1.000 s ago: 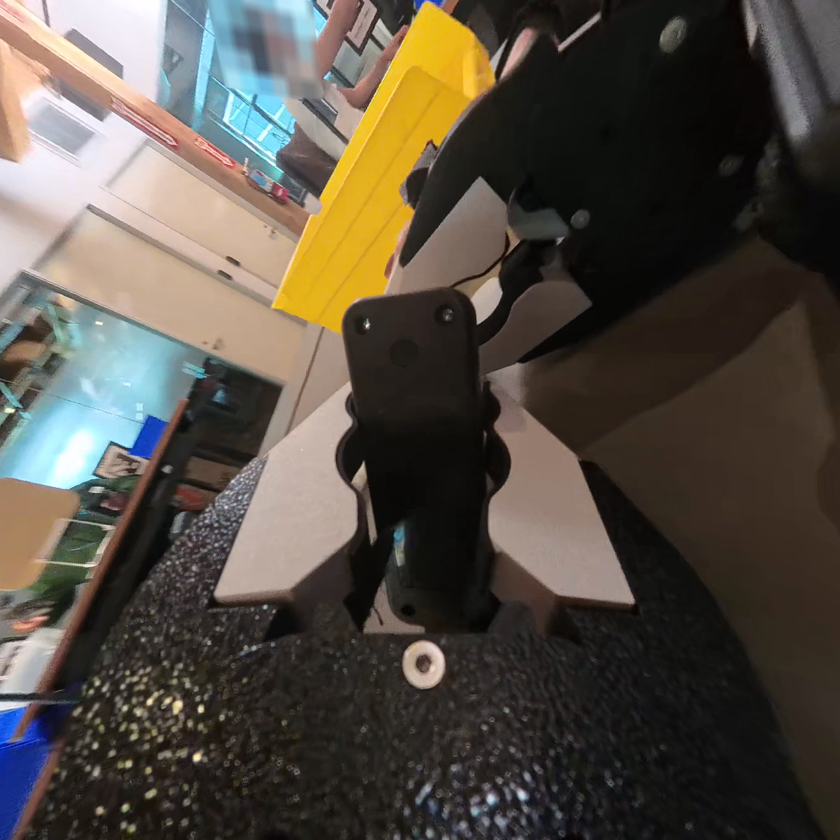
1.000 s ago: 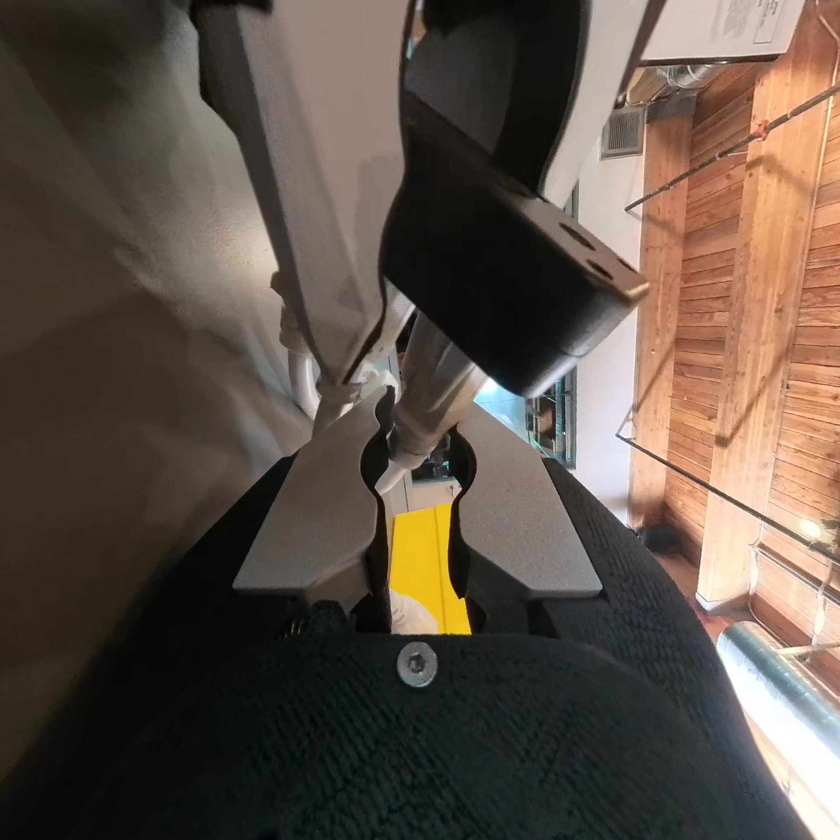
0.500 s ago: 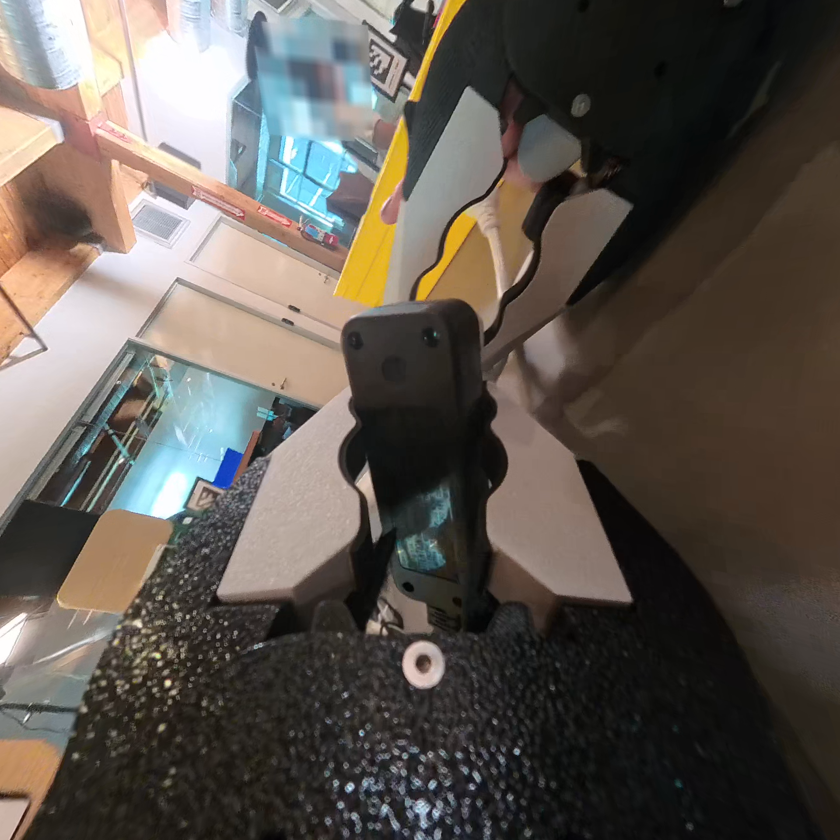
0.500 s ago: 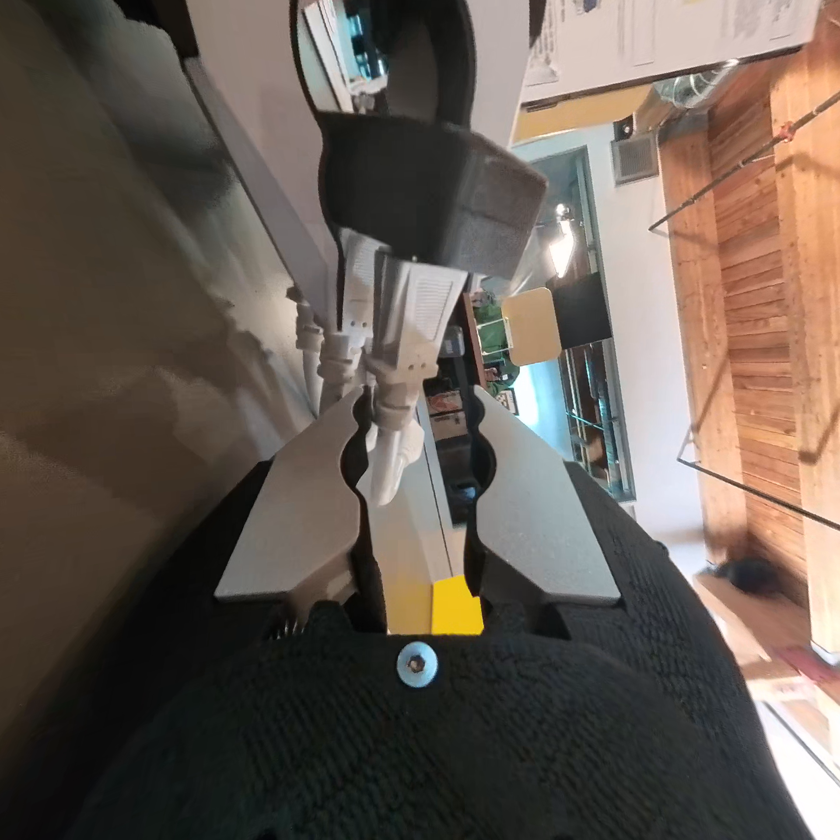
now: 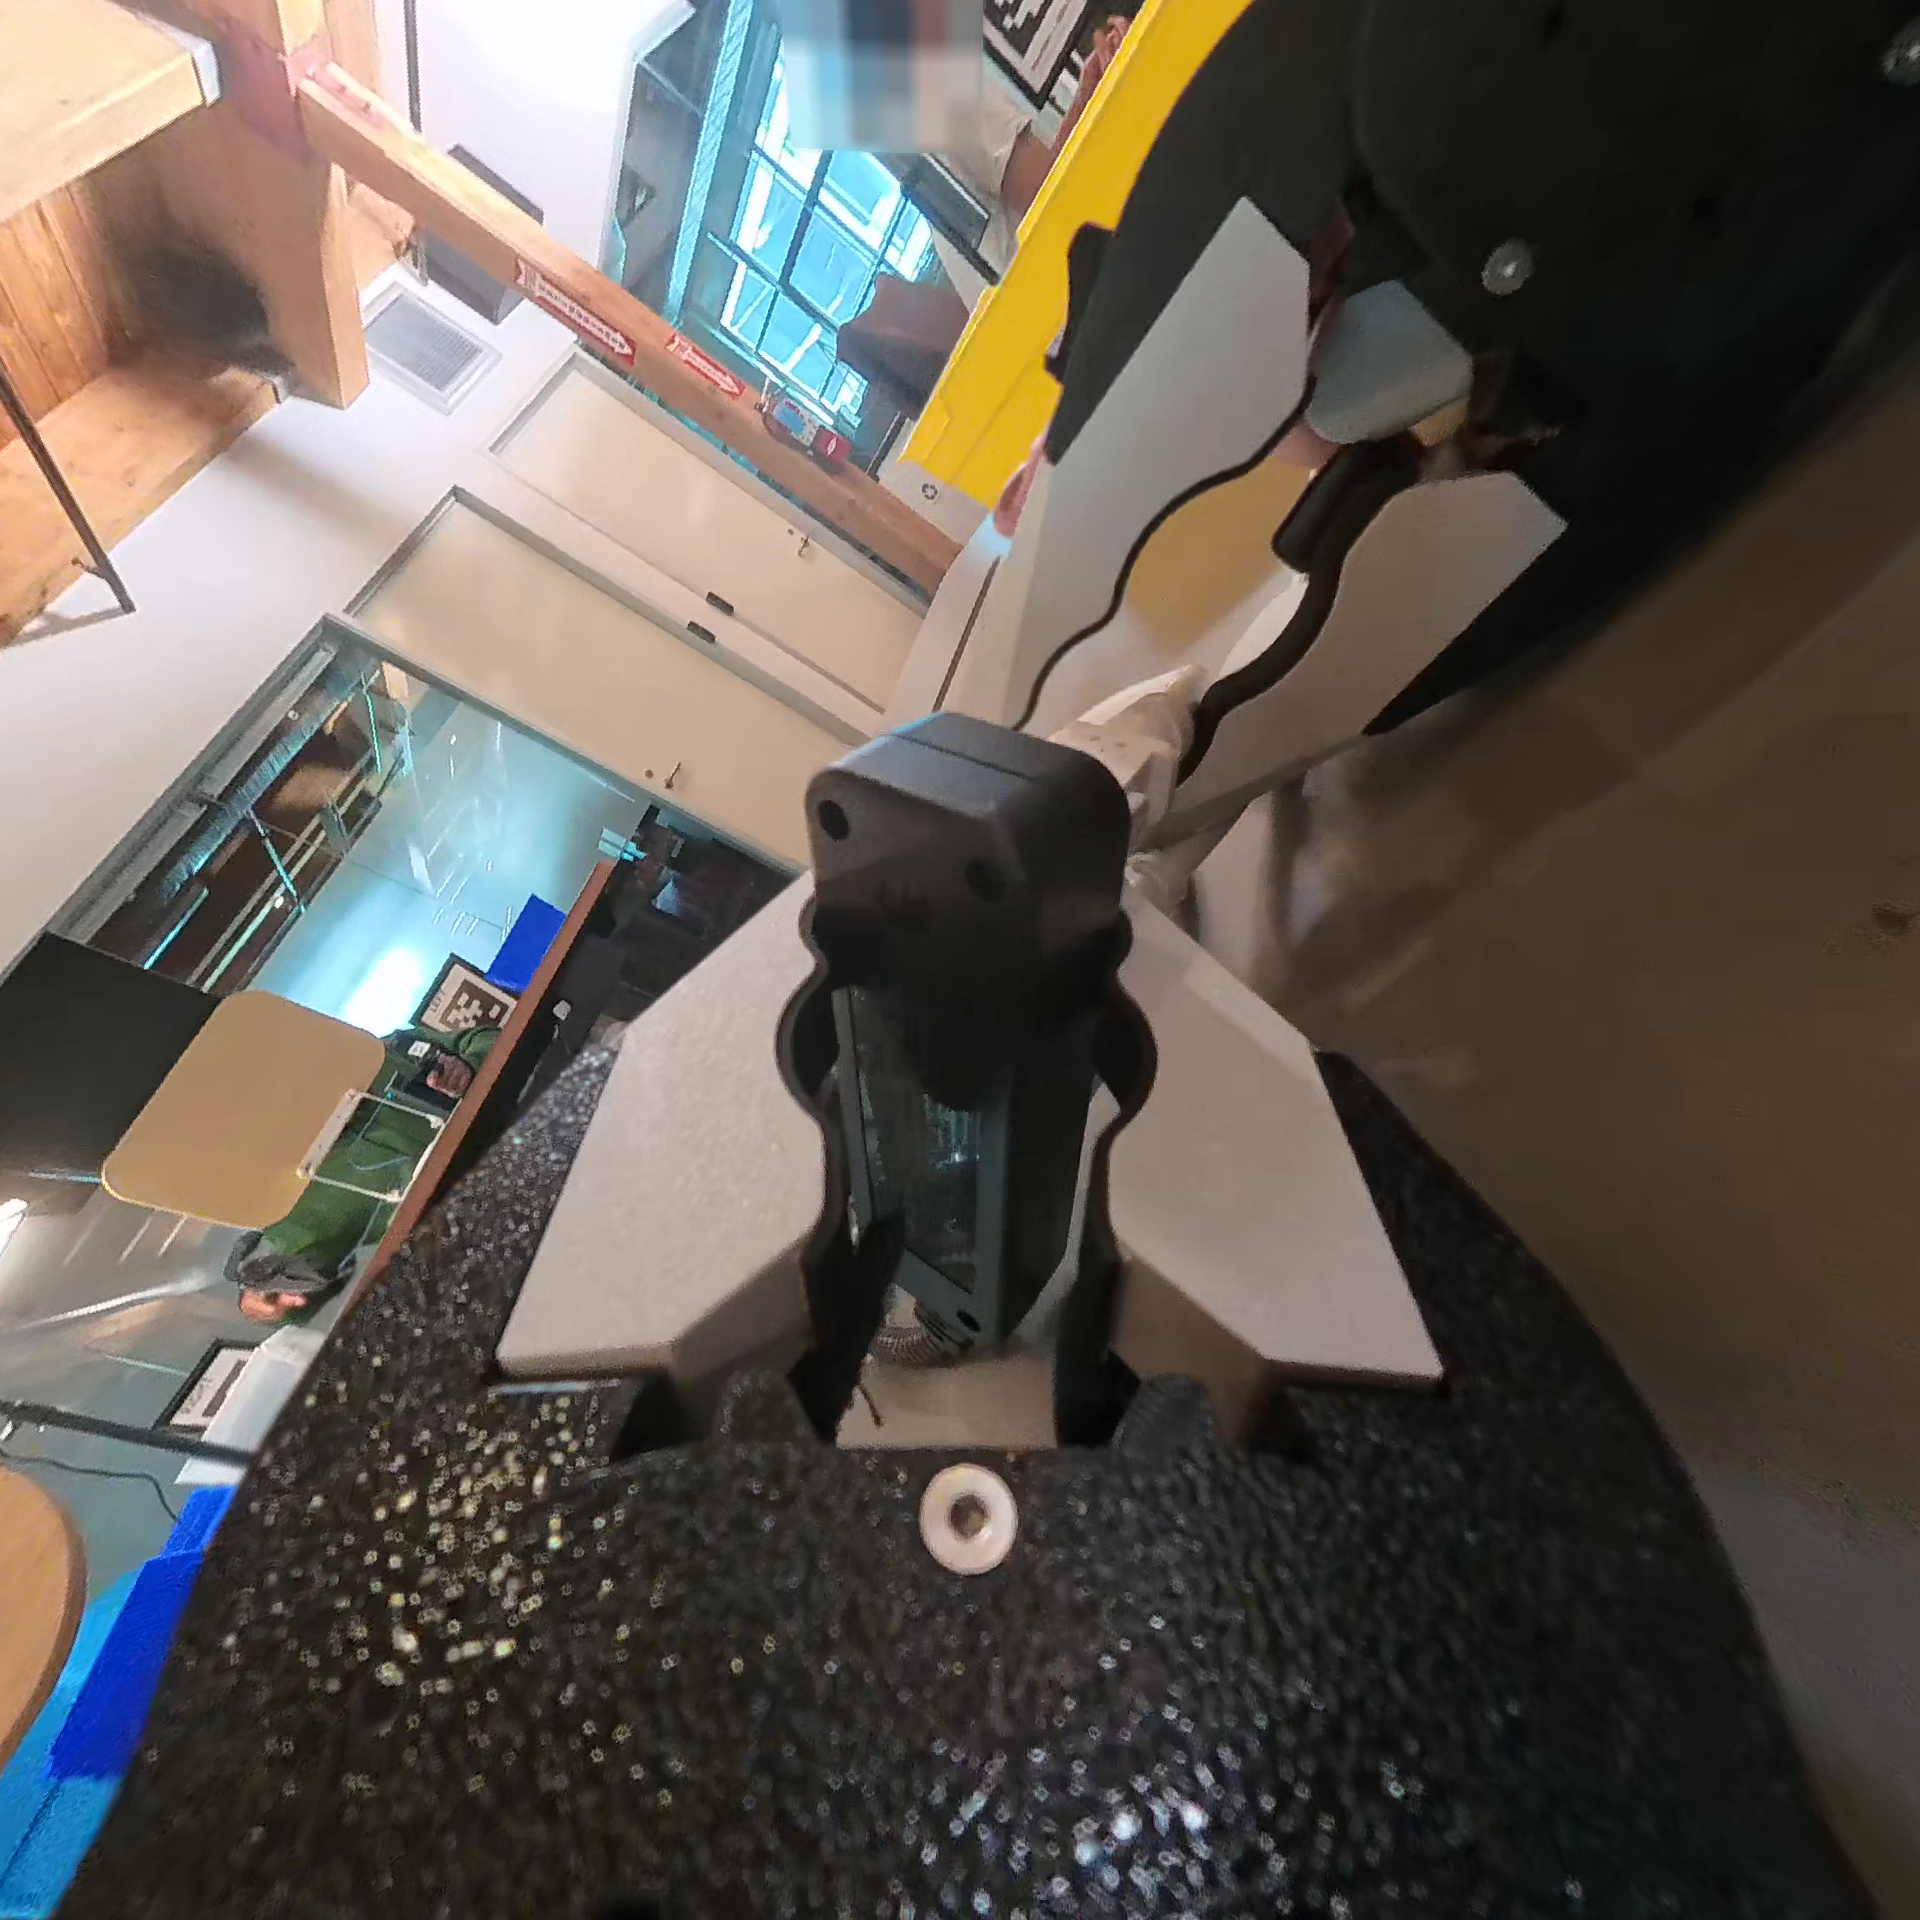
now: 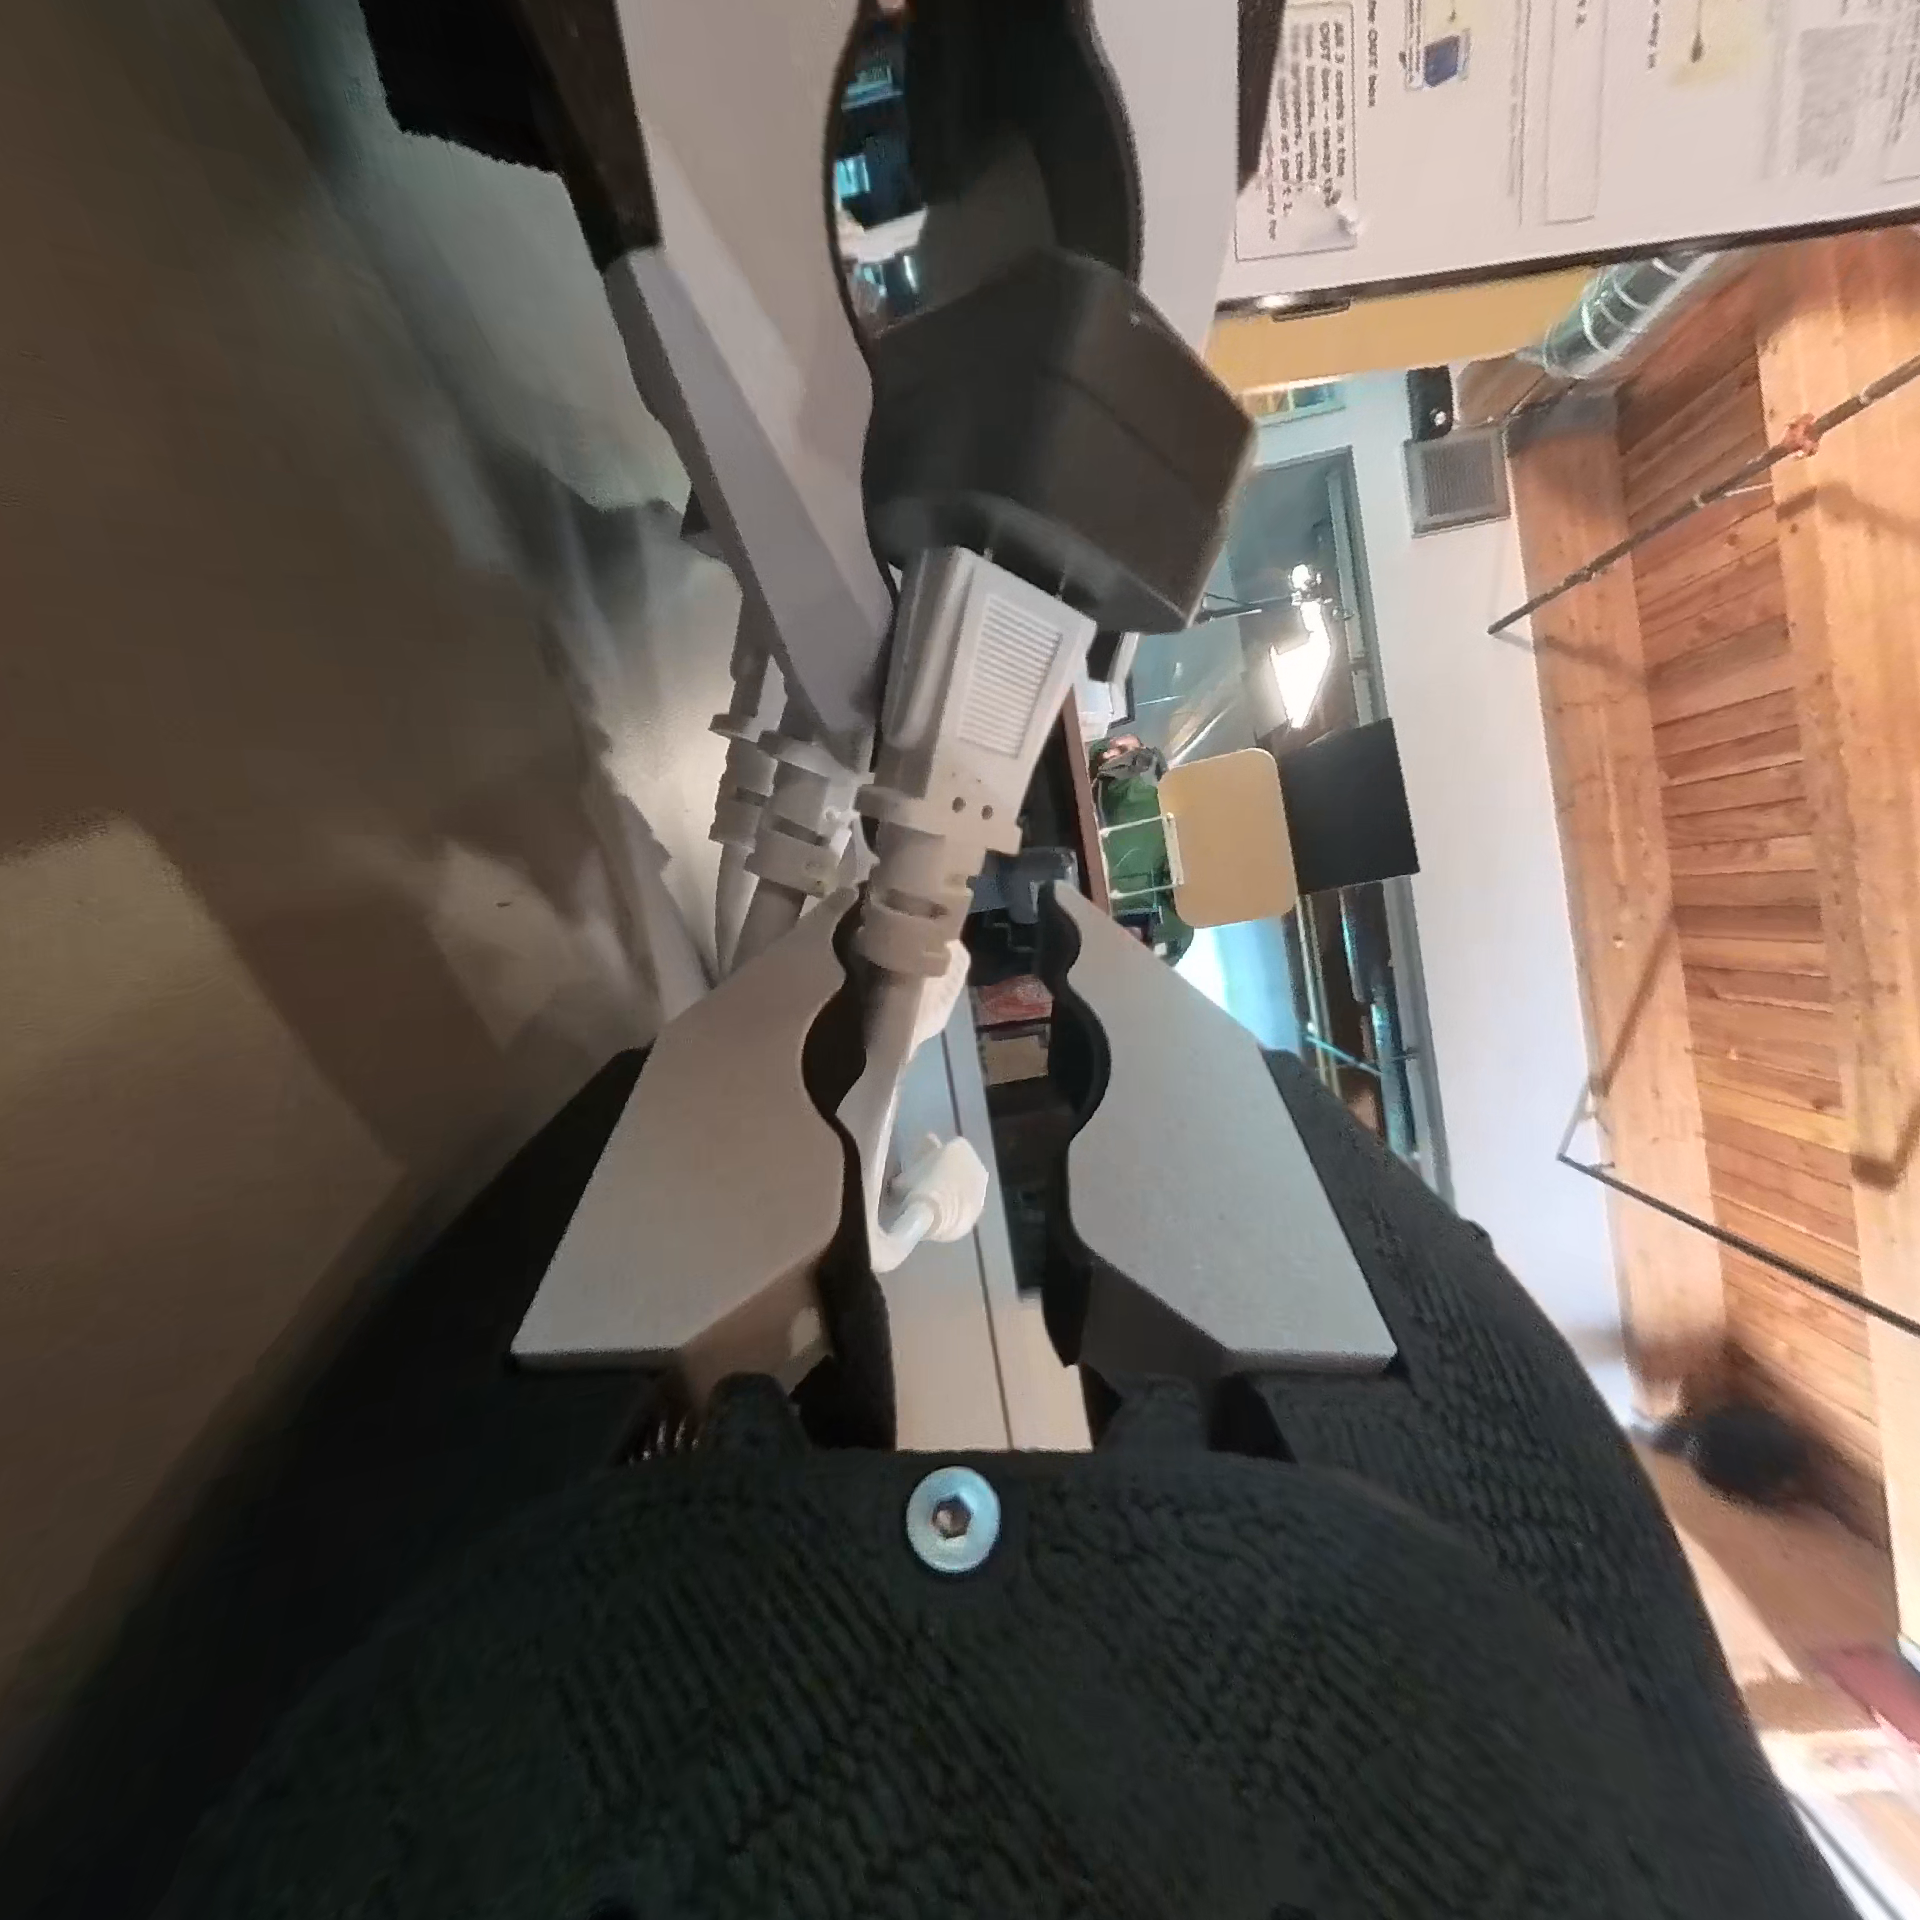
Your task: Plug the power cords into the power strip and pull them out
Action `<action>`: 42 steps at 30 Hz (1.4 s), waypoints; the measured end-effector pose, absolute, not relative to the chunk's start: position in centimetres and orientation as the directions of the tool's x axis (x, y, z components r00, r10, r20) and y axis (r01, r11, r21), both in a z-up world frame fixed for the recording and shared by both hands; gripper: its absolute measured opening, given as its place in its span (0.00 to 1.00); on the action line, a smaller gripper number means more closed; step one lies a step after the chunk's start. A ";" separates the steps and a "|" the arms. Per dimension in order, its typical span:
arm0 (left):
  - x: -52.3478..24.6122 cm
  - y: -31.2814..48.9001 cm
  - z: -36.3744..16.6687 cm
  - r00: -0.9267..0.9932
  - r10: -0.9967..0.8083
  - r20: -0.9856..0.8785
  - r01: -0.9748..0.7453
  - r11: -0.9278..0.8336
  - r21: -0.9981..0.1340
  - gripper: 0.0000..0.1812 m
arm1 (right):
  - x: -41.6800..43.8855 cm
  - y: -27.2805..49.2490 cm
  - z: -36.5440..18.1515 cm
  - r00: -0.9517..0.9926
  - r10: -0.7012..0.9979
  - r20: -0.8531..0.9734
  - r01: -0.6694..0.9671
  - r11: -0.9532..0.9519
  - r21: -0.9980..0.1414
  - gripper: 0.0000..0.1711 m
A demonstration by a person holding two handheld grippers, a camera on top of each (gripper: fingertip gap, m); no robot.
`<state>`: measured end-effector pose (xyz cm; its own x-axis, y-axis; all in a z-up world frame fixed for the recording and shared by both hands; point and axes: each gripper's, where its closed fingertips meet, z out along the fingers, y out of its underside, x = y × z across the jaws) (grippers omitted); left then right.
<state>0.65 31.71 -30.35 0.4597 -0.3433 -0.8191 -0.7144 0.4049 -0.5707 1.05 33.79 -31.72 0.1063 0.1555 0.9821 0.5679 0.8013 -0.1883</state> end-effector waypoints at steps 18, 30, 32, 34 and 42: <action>0.6 31.8 -30.5 0.493 -0.389 -0.778 -0.677 0.391 -0.624 0.26 | 0.9 33.4 -32.2 0.063 0.209 0.976 0.514 0.831 -0.211 0.11; 0.8 31.4 -30.7 0.465 -0.381 -0.799 -0.692 0.407 -0.596 0.26 | 1.9 33.1 -32.2 0.034 0.218 0.975 0.526 0.826 -0.203 0.15; 0.8 31.4 -30.7 0.464 -0.381 -0.800 -0.692 0.408 -0.595 0.26 | 2.0 33.2 -32.2 0.034 0.242 0.970 0.535 0.815 -0.222 0.16; 0.8 31.3 -30.7 0.462 -0.381 -0.801 -0.693 0.409 -0.594 0.26 | 2.2 33.3 -32.5 0.039 0.348 0.937 0.563 0.767 -0.308 0.16; 0.7 31.3 -30.7 0.462 -0.385 -0.799 -0.690 0.410 -0.597 0.26 | 3.4 31.2 -32.1 0.010 0.793 0.609 0.506 0.521 -0.687 0.17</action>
